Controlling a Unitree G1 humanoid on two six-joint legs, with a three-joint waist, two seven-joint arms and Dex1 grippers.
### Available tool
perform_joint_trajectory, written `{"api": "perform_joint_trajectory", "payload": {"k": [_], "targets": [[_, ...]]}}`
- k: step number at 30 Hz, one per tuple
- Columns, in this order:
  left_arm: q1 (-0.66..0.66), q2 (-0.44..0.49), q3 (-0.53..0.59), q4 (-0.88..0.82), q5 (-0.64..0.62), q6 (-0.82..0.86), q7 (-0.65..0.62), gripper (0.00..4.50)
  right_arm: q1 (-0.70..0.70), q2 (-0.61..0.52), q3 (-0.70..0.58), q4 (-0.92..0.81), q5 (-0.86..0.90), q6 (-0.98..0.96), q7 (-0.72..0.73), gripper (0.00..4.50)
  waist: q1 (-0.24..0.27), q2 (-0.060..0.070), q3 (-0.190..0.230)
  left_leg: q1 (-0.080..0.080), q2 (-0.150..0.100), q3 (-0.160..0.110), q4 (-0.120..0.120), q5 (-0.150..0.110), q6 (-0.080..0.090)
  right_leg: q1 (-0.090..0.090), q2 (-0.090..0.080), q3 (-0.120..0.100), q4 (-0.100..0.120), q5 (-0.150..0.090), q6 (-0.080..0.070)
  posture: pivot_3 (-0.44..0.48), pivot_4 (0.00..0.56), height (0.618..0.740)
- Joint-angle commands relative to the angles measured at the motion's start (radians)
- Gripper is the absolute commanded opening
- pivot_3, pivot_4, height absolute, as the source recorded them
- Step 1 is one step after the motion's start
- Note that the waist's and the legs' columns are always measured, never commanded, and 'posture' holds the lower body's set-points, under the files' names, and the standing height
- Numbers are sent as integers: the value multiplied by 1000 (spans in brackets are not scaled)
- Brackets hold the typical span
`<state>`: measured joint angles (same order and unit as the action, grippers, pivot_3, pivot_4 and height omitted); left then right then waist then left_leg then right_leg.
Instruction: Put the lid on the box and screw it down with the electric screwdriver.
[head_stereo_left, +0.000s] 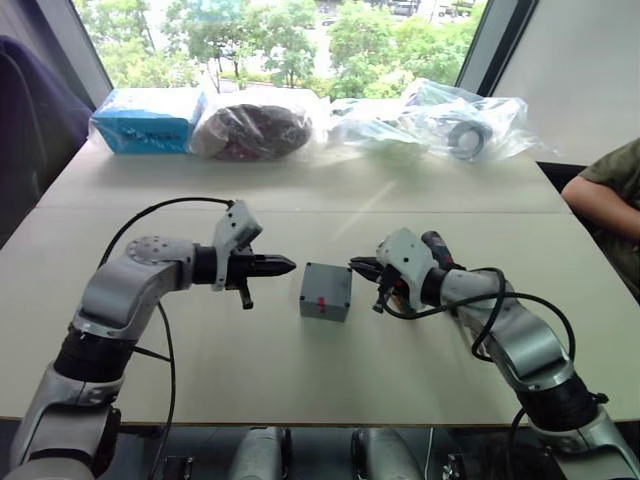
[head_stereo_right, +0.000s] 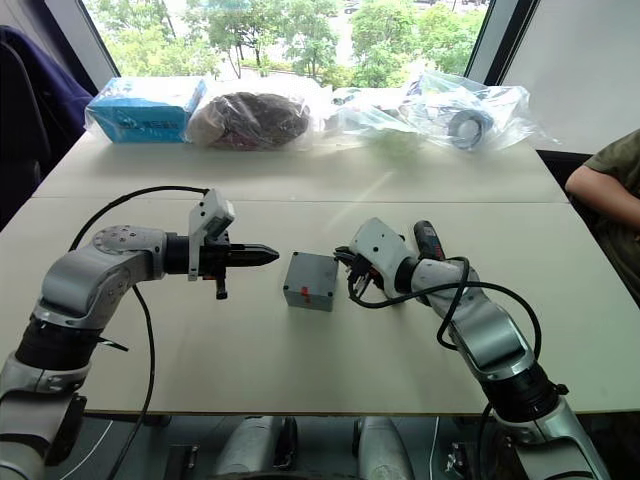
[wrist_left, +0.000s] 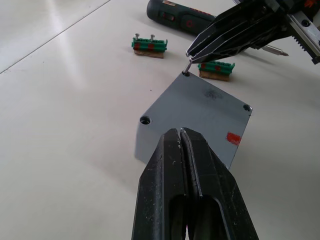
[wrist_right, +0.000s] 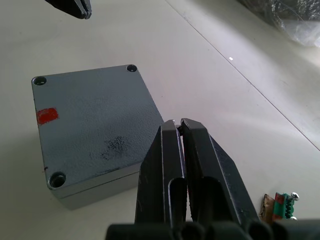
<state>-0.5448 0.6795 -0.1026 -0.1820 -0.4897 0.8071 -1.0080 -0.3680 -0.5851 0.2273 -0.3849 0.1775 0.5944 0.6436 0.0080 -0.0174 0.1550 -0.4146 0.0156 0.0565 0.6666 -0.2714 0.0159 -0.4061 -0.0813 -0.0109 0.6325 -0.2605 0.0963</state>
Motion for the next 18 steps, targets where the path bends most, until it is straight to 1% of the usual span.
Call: {"api": "perform_joint_trajectory", "payload": {"k": [1,17,18], "targets": [[-9,8,4,-32,-6,-3,0,0,-1,10,-9,-7,-15,-21,-7,57,0,0,0,0,0,0,0,0,0,0,0,0,0,0,0,0,150,740],[-28,2,-11,-5,7,-23,-13,0,21,33,1,-11,-37,-21,-10,57,1,0,0,0,0,0,0,0,0,0,0,0,0,0,0,0,150,740],[-31,1,-11,-3,7,-23,-13,0,18,36,-2,-8,-39,-24,-11,302,0,0,0,0,0,0,0,0,0,0,0,0,0,0,0,0,150,740]]}}
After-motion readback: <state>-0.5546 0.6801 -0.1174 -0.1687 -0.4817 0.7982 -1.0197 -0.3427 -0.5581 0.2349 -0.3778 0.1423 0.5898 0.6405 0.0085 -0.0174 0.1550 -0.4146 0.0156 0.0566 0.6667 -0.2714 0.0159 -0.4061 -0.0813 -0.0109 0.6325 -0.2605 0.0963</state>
